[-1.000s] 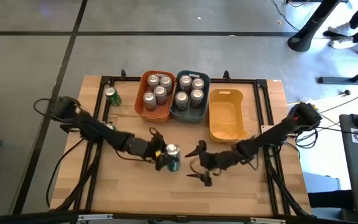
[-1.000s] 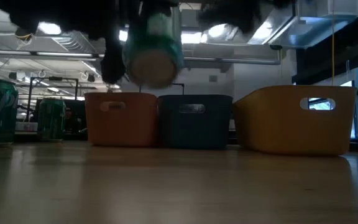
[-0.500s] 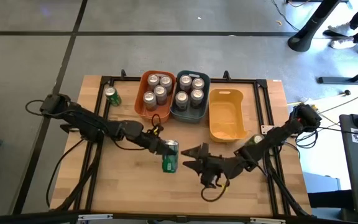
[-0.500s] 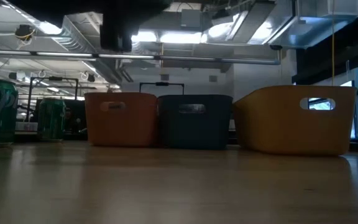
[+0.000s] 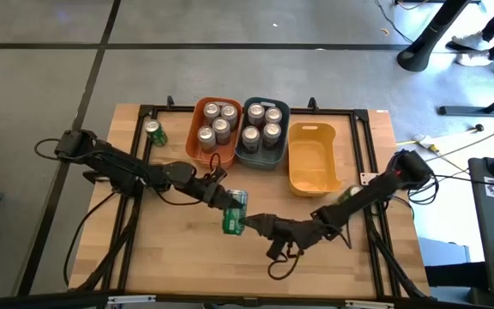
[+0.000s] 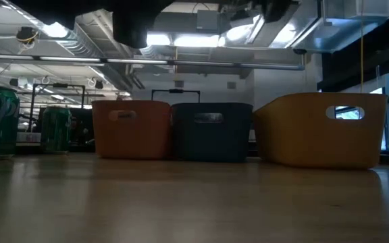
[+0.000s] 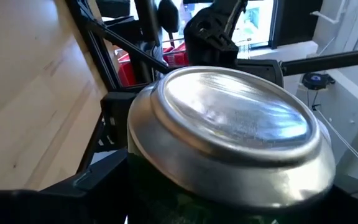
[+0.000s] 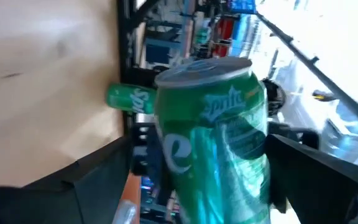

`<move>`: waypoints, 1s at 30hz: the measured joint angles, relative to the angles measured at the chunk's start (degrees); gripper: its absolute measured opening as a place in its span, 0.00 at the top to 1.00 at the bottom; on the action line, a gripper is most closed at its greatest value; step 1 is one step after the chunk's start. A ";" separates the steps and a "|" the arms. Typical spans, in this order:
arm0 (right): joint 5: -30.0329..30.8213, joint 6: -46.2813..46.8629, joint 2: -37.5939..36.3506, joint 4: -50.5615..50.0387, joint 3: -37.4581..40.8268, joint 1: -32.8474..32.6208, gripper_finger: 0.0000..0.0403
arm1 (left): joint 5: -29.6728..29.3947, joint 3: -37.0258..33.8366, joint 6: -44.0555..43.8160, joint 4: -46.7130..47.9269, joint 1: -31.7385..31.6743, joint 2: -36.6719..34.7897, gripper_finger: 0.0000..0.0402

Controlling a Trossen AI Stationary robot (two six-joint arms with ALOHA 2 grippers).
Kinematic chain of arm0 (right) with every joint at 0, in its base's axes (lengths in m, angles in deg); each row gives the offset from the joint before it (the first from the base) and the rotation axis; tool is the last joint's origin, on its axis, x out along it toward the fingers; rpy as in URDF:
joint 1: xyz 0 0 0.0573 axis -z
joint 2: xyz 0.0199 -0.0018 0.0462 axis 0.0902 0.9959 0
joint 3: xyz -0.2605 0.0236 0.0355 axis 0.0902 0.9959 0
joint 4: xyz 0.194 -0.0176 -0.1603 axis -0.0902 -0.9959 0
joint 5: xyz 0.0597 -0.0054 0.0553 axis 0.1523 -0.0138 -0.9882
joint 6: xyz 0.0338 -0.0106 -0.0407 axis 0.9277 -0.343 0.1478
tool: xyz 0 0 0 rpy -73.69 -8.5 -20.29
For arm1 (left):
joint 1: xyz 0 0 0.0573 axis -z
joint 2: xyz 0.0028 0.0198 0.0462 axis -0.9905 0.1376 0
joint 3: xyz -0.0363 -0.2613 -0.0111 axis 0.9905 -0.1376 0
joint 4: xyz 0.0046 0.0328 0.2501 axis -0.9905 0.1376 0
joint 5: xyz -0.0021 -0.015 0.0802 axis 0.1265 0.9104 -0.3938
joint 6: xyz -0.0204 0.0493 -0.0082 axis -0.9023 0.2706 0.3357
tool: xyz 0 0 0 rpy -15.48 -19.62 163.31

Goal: Sort soda cans
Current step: Put the top right green soda can into the yellow bin

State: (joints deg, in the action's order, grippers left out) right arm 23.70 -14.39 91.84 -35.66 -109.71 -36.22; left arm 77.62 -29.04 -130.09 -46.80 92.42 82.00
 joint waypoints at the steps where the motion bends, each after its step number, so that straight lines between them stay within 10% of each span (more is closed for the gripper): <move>1: -0.52 -1.07 0.36 1.09 -0.01 0.47 0.08 | -0.29 0.01 -0.23 0.30 0.02 0.00 0.22; 16: -14.19 1.44 1.90 4.66 -0.02 6.18 0.08 | -5.96 0.02 -0.51 0.85 0.01 0.04 0.21; 30: -3.94 -0.18 8.16 9.37 -4.53 7.37 0.22 | -7.34 0.02 0.79 1.99 -0.05 0.05 0.21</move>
State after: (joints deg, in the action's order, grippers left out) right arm 19.76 -14.57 100.01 -26.29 -114.24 -28.85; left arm 70.28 -29.02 -129.30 -44.81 92.37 82.05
